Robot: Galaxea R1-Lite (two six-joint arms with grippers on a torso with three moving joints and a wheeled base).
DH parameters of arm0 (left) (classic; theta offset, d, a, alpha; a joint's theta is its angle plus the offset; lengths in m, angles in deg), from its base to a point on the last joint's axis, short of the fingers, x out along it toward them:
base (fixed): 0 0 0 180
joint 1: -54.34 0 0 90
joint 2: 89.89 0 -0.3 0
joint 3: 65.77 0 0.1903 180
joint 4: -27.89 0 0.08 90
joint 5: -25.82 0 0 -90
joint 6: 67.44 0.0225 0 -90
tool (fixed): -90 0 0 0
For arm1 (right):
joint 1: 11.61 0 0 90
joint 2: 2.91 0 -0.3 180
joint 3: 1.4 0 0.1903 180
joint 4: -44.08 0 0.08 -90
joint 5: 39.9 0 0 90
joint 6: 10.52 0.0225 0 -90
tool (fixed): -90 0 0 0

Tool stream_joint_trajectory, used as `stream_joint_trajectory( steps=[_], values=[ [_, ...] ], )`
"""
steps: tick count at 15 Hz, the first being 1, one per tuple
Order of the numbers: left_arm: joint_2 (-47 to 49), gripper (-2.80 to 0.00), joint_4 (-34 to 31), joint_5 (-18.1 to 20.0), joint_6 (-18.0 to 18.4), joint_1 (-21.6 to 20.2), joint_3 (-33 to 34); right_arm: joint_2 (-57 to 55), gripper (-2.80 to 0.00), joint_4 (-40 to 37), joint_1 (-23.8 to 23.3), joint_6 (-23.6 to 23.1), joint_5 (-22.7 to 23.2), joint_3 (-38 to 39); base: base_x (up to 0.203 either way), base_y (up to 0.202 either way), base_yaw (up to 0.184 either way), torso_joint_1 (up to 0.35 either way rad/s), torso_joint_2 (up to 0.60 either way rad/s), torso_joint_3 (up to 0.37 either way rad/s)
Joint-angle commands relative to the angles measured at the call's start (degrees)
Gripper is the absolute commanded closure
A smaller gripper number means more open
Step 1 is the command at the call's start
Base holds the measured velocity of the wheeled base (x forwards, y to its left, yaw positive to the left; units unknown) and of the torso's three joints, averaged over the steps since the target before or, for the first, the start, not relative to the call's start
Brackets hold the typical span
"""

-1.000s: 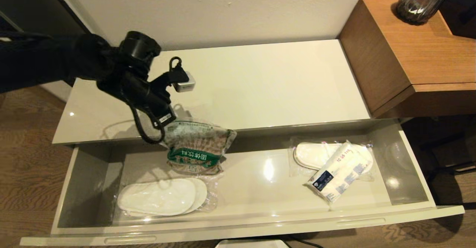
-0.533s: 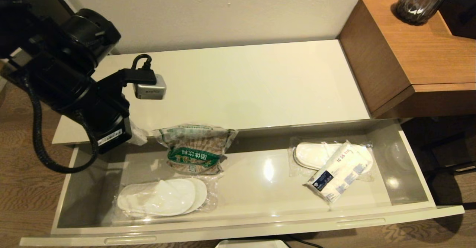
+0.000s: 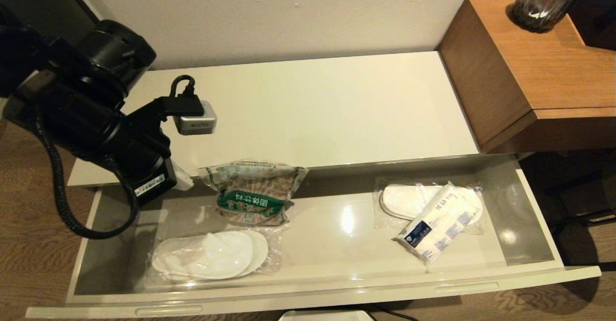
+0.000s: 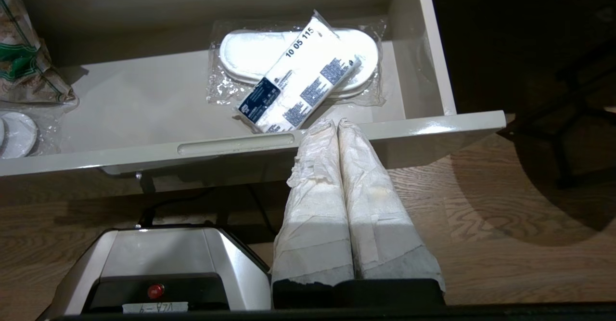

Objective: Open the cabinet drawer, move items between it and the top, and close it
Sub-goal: Take out the solid drinks from the drawer

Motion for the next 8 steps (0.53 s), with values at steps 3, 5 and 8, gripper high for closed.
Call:
stream_joint_trajectory(
  steps=[3, 5, 8],
  values=[
    [6.30, -2.80, 9.85, -3.31, -0.16, -0.25, -0.60, 0.00, 0.00, -0.02, 0.00, -0.02, 0.00, 0.09, 0.000, 0.000, 0.000, 0.000, 0.00, 0.000],
    [9.98, -2.80, 17.13, -5.25, -0.18, -0.24, -1.35, -0.03, 0.00, -0.02, 0.00, -0.02, 0.00, 0.00, 0.000, 0.000, 0.000, 0.000, 0.00, 0.000],
    [14.01, -2.80, 18.55, -5.78, 0.26, -0.18, -5.80, 0.00, 0.00, -0.02, 0.00, -0.02, 0.00, 0.01, 0.000, 0.000, 0.000, 0.000, 0.00, 0.000]
  ],
)
